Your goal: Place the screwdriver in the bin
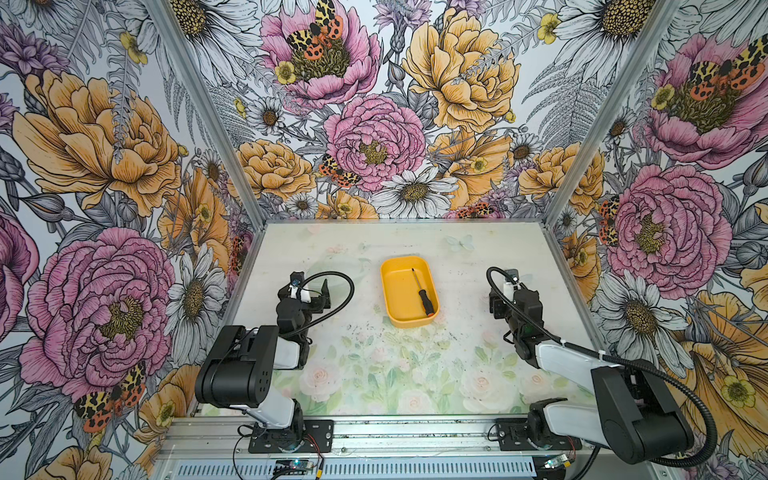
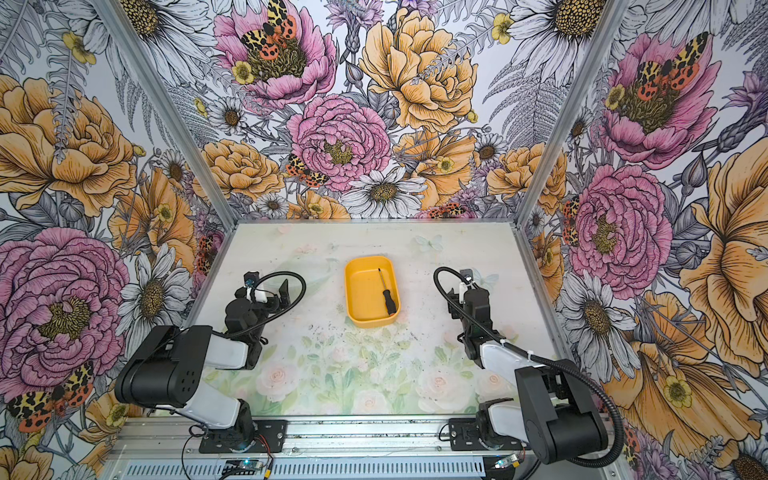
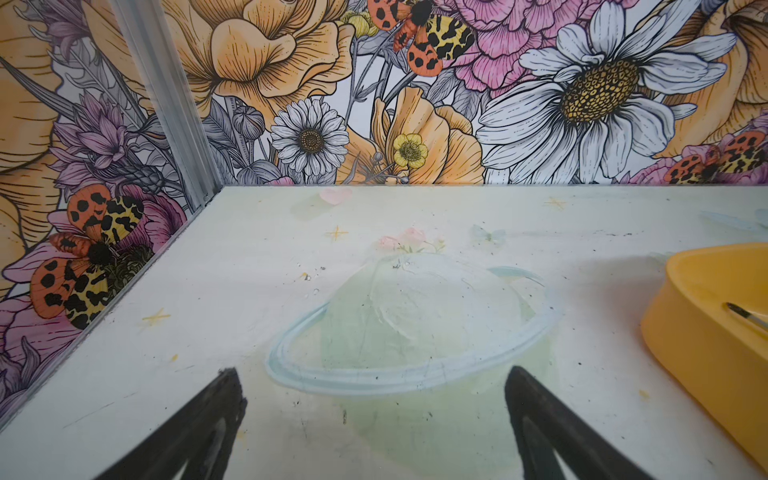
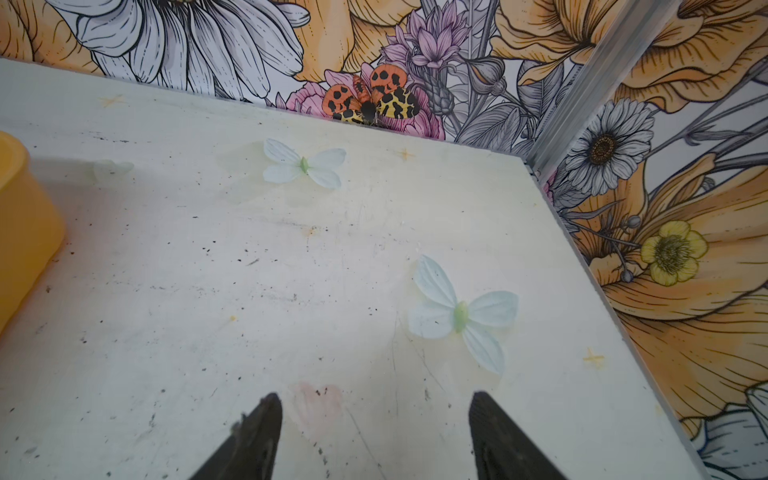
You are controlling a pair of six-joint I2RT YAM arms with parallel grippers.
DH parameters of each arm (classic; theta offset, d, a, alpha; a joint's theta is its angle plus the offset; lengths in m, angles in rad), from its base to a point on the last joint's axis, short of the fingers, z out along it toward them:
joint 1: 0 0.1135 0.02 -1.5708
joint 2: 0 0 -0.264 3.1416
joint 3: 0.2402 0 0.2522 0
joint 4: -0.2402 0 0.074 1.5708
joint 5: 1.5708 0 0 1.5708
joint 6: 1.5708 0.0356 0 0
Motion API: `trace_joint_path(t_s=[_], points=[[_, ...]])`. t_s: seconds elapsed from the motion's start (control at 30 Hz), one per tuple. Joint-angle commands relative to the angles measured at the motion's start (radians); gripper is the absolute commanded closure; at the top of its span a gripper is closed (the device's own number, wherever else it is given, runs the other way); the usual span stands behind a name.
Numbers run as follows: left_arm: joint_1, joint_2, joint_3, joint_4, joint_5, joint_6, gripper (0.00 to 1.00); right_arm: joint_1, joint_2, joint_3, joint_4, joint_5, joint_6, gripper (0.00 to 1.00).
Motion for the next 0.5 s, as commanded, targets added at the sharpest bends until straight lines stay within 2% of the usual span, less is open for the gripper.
trace_joint_path(t_s=[0.0, 0.1, 0.2, 0.37, 0.47], points=[[0.004, -0.005, 0.035, -0.015, -0.012, 0.004, 0.01, -0.027, 0.039, 0.012, 0.153, -0.003, 0.007, 0.28], [0.009, -0.007, 0.067, -0.076, -0.046, -0.015, 0.01, -0.06, 0.098, 0.032, 0.206, -0.02, 0.02, 0.28], [0.038, -0.008, 0.113, -0.17, -0.002, -0.037, 0.01, -0.087, 0.182, 0.019, 0.316, -0.011, 0.044, 0.28], [0.06, -0.005, 0.111, -0.16, 0.028, -0.057, 0.01, -0.129, 0.243, 0.017, 0.373, -0.049, 0.083, 0.28], [0.063, -0.005, 0.112, -0.16, 0.029, -0.056, 0.01, -0.149, 0.249, 0.038, 0.342, -0.087, 0.093, 0.28]])
